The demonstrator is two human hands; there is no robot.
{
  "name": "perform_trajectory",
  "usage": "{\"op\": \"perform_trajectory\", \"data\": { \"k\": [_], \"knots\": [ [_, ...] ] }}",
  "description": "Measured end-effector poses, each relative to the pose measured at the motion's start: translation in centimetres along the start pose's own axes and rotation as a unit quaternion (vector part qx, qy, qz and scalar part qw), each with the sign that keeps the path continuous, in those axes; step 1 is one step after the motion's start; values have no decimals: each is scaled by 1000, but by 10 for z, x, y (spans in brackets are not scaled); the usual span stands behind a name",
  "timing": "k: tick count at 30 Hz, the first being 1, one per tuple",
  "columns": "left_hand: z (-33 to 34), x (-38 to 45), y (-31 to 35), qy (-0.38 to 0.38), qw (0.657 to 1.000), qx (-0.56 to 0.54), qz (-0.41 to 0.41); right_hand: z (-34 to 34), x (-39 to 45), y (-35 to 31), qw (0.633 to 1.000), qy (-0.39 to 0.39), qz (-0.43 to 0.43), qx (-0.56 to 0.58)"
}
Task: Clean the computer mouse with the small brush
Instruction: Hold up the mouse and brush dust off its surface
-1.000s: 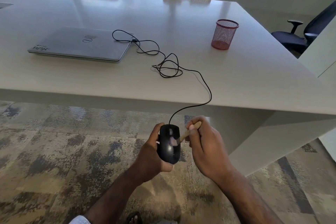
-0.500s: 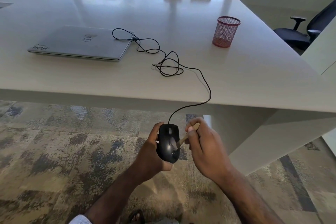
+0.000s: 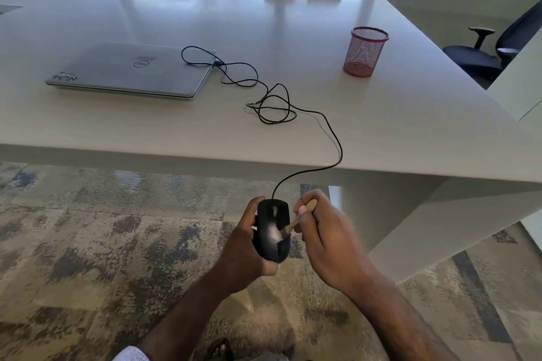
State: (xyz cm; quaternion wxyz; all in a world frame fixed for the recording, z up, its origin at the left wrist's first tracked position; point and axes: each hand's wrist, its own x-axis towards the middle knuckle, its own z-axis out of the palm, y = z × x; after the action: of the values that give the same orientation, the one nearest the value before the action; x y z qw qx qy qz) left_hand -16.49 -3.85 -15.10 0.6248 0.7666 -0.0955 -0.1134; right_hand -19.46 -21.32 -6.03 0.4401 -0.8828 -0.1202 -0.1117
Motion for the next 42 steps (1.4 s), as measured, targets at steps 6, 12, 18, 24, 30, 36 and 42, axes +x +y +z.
{"op": "perform_trajectory", "data": {
  "k": [6, 12, 18, 24, 30, 36, 42],
  "knots": [
    [0, -1, -2, -8, 1000, 7, -11, -8, 6, -5, 999, 34, -21, 15],
    [0, -2, 1, -10, 1000, -2, 5, -4, 2, -3, 999, -22, -22, -31],
    [1, -2, -5, 5, 1000, 12, 1, -10, 1, -4, 999, 34, -36, 10],
    [2, -1, -9, -3, 999, 48, 10, -4, 1, -3, 1000, 13, -12, 2],
    [3, -4, -5, 9, 998, 52, 21, -9, 3, -5, 1000, 9, -5, -3],
    [2, -4, -4, 2, 999, 39, 21, -2, 3, -9, 1000, 20, 7, -15],
    [-1, -5, -2, 1, 999, 38, 12, -3, -1, -8, 999, -28, 14, -11]
  ]
}}
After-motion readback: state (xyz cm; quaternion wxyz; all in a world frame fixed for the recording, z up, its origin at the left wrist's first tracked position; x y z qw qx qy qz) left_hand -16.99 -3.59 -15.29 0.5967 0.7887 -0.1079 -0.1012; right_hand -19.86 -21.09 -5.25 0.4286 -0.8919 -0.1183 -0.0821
